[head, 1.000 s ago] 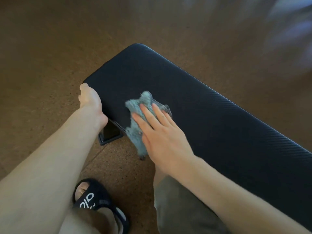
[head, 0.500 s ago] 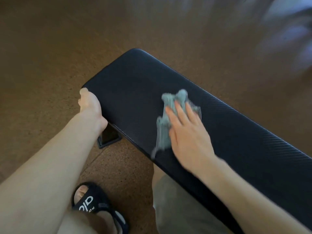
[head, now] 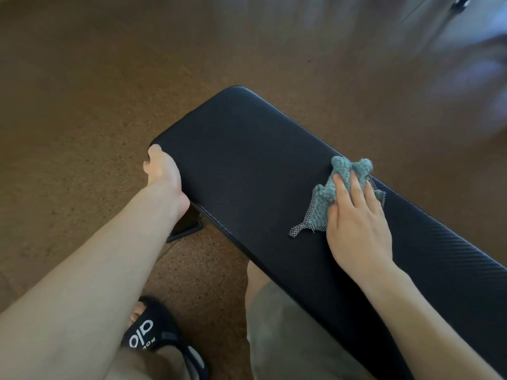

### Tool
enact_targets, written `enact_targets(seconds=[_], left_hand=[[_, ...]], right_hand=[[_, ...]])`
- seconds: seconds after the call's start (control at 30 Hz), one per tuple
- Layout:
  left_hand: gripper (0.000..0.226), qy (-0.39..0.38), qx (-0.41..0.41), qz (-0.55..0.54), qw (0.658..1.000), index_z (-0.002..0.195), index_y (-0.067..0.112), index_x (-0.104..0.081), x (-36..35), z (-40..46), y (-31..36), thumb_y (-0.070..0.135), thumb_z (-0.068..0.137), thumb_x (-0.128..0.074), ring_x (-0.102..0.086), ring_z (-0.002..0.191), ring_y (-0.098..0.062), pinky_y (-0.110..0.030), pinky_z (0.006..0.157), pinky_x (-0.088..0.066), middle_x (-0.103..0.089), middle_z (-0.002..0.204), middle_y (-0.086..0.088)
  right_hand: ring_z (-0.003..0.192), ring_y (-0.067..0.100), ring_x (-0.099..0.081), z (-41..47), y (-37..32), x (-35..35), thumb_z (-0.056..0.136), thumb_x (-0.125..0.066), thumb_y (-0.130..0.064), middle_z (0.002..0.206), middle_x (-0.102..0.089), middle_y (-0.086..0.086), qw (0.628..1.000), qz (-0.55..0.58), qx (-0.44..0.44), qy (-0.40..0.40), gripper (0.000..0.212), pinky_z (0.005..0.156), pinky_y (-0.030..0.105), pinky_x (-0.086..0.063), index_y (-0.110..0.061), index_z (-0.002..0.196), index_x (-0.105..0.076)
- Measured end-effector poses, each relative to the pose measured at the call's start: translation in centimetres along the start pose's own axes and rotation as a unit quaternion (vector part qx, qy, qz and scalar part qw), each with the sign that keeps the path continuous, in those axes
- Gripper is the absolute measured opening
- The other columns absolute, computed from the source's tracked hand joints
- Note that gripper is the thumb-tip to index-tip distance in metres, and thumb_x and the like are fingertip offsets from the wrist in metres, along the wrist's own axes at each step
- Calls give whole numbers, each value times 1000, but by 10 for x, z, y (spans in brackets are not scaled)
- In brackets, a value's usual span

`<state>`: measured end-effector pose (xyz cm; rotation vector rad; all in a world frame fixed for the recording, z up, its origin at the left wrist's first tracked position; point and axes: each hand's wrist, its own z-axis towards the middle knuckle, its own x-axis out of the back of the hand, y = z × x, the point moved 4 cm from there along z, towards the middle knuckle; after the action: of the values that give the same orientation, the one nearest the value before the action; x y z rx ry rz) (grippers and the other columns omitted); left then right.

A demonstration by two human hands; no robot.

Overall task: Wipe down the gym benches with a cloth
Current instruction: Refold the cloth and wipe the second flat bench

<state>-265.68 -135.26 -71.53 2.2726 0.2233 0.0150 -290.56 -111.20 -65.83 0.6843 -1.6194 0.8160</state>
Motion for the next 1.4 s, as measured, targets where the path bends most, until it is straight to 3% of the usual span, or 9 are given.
enact_targets(seconds=[0.23, 0.4, 0.53, 0.67, 0.87, 0.93, 1.03, 1.2, 1.4], left_hand=[[72, -19, 22, 10, 1000, 146, 43, -49, 0, -21, 8, 74, 82, -37, -65, 117, -27, -53, 105, -50, -65, 138, 2], [58, -38, 23, 63, 997, 94, 19, -64, -1, -56, 27, 61, 107, -26, -66, 81, -17, -34, 68, -52, -69, 89, -2], [68, -47, 29, 47, 997, 121, 11, -60, 20, -50, 35, 67, 105, -24, -68, 90, -21, -36, 78, -54, -70, 101, -6], [63, -40, 34, 23, 998, 137, 18, -52, 35, -50, 38, 66, 105, -26, -70, 99, -24, -40, 84, -57, -70, 112, -9], [63, -66, 71, -27, 995, 109, 18, -66, 42, -58, 33, 65, 105, -25, -68, 98, -25, -41, 75, -53, -71, 106, -11], [64, -80, 82, -41, 993, 102, 18, -66, 40, -60, 32, 66, 105, -24, -69, 94, -23, -37, 72, -54, -73, 104, -10], [70, -78, 63, -16, 995, 130, 13, -63, 38, -60, 30, 64, 106, -22, -69, 93, -20, -34, 90, -54, -73, 108, -9], [64, -32, 44, -5, 999, 148, 16, -48, 38, -65, 35, 60, 108, -25, -61, 82, -13, -29, 69, -49, -61, 98, 0], [57, -56, 55, -19, 997, 103, 13, -59, 37, -63, 31, 59, 108, -26, -67, 97, -18, -35, 98, -52, -67, 99, -4]], right_hand=[[156, 39, 3, 90, -115, -2, 109, -24, -31, 171, 1, 11, 996, 22, 81, -16, 59, 127, 48, -3, -16, 164, -6], [157, 35, 4, 18, -188, -15, 107, -37, -33, 172, 1, 9, 964, 10, 265, -5, 67, 128, 47, -4, -17, 164, -3], [157, 35, 5, -36, -165, -27, 100, -58, -27, 171, 7, 8, 929, -48, 366, -42, 89, 126, 47, -2, -21, 163, 5], [156, 39, -1, 7, -209, -27, 104, -48, -25, 172, 3, 9, 911, -99, 400, 1, 77, 126, 50, -5, -21, 164, 0], [155, 42, 2, 51, -292, -34, 104, -48, -29, 171, 4, 10, 890, -178, 420, 26, 71, 127, 49, -7, -15, 163, -11], [155, 43, 2, 43, -289, -33, 104, -47, -27, 170, 4, 11, 889, -175, 422, 31, 65, 127, 50, -8, -15, 161, -17], [155, 43, 5, 9, -248, -31, 104, -42, -19, 170, 9, 14, 874, -177, 452, 17, 58, 127, 52, -3, -11, 159, -25], [152, 46, -20, -35, -160, -33, 80, -79, -10, 167, -21, 19, 862, -179, 474, -21, 59, 120, 55, -22, 1, 134, -60], [154, 45, -9, 0, -211, -26, 94, -56, -16, 170, -13, 14, 842, -181, 508, 9, 54, 124, 53, -10, -10, 147, -50]])
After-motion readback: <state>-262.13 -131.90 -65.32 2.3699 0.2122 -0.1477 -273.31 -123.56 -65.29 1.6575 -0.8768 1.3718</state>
